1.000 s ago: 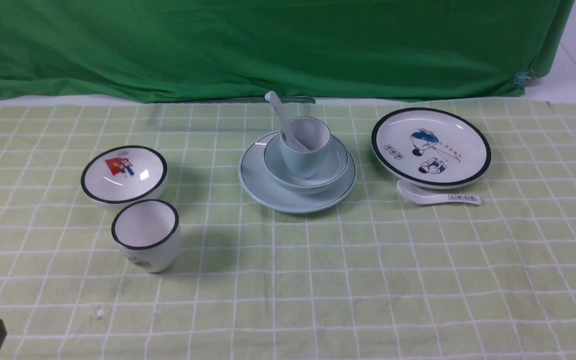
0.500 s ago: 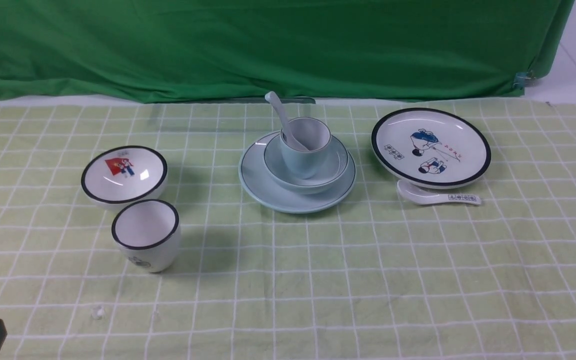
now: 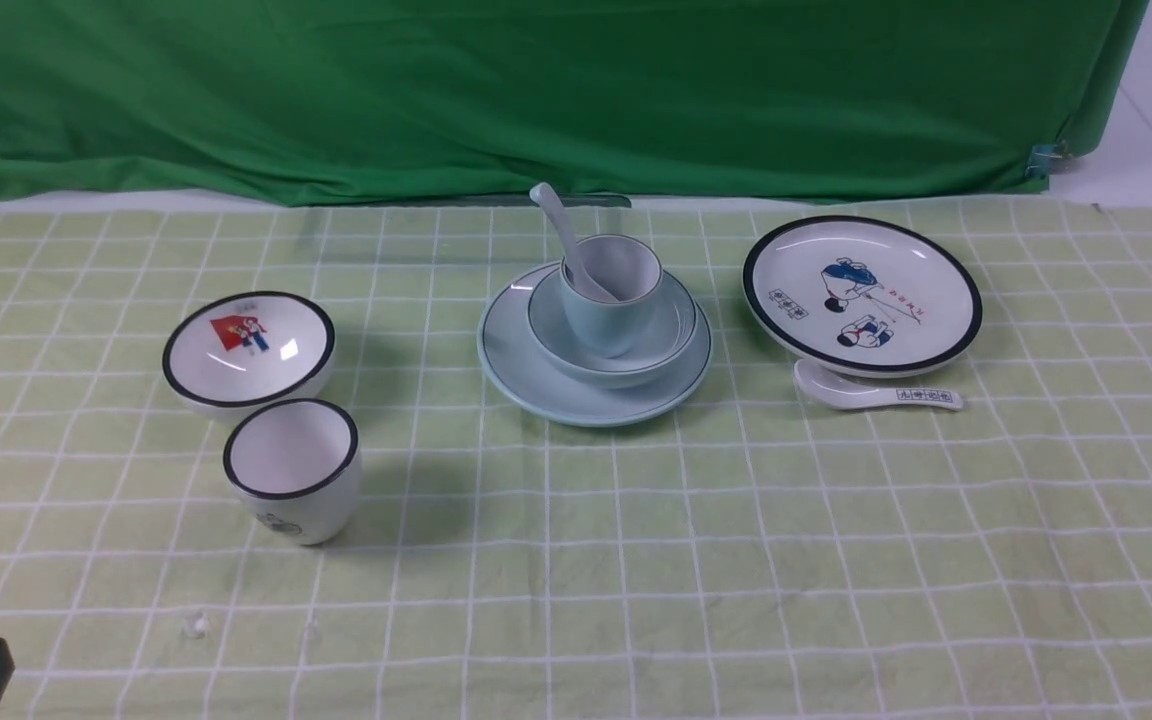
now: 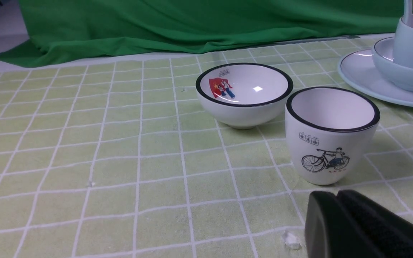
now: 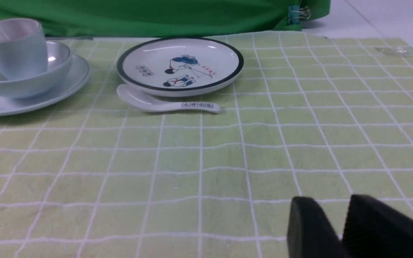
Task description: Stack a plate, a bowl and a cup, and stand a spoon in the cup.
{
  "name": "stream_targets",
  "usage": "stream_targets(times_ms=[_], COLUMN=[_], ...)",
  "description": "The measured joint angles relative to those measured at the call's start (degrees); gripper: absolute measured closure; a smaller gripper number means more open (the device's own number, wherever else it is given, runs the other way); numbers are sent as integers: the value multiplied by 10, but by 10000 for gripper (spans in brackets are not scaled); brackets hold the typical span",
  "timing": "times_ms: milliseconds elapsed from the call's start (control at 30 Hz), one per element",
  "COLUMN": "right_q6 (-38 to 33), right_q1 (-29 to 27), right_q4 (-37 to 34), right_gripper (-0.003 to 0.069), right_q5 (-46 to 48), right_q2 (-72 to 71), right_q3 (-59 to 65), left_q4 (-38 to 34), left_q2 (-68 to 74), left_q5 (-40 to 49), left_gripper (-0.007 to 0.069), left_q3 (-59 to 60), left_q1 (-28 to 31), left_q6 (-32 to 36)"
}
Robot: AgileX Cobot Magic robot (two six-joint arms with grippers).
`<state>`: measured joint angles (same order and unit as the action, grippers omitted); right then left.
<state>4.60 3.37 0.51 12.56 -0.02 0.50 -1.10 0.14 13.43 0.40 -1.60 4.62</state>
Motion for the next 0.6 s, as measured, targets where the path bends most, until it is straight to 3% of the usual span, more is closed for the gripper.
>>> stream_targets(times_ms=[600], right_q6=[0], right_q1=[0], right_q4=[0], right_gripper=[421], right_q5=[0], right_q2=[0], right_q3=[0], left_q4=[0], left_q2=[0], left_q5=[0], left_gripper=[655], left_q3=[0], left_q1=[0], left_q6=[0])
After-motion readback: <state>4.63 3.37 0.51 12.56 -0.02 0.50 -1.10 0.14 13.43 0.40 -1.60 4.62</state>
